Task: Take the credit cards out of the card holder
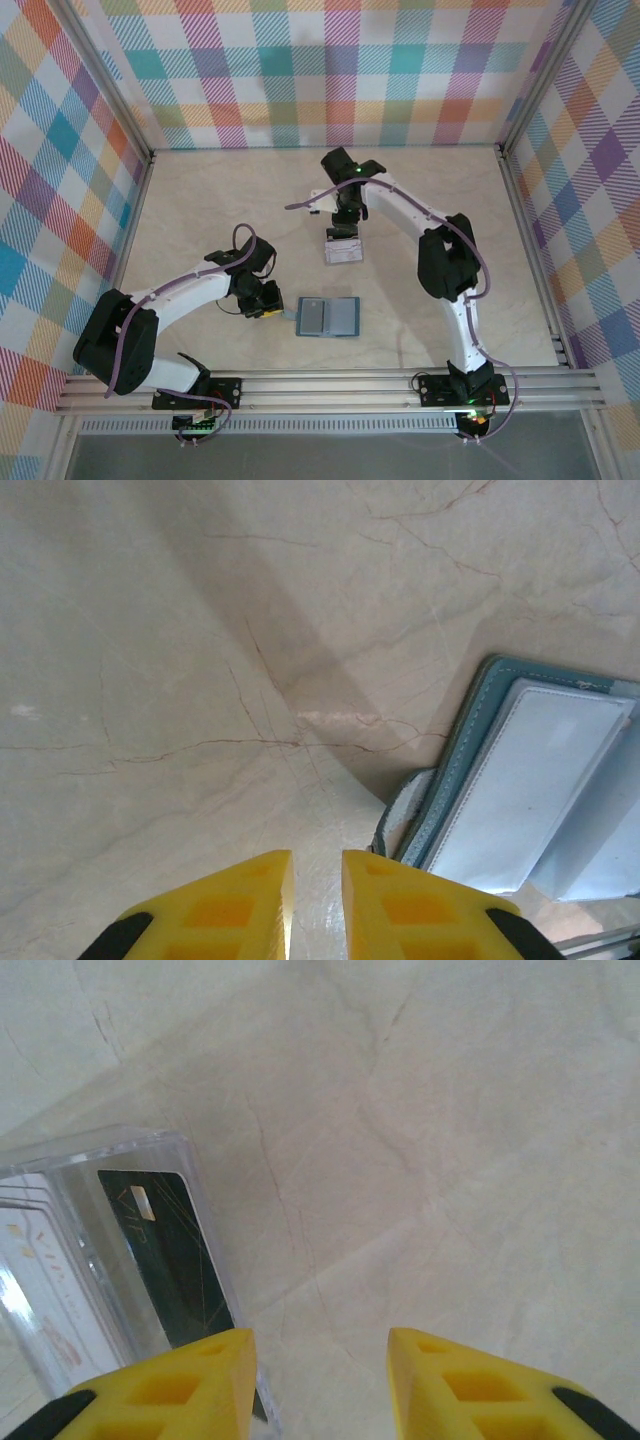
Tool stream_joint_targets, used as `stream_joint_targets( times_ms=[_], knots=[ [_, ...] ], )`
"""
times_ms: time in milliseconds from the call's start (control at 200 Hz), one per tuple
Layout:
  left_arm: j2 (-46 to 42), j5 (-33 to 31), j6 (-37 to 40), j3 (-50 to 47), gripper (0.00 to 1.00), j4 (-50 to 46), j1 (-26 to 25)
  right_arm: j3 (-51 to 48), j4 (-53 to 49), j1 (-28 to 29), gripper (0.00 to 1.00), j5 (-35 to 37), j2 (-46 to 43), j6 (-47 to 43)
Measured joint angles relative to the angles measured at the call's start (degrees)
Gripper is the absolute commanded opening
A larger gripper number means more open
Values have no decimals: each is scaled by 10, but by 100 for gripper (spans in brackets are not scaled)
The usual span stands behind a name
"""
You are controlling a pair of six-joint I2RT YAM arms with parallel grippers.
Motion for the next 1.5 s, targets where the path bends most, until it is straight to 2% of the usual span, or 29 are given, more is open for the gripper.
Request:
stream_joint_targets(
  times_ms=[155,325,625,930,1190,1500],
  knots=[
    [0,9,2,0,21,0,0,-30,30,0,42,-5,-61,50],
    [-6,19,2,6,21,0,0,-63,48,3,44,-26,-124,159],
    [-7,26,4,45,21,0,-10,-231,97,27,40,-94,-250,417],
    [7,28,15,80,21,1,-24,-402,167,37,29,-169,-375,685],
    [90,42,24,97,10,17,-47,-504,214,42,22,-250,-390,868],
    [134,54,28,89,6,46,-50,-545,239,61,21,-293,-390,943]
  ],
)
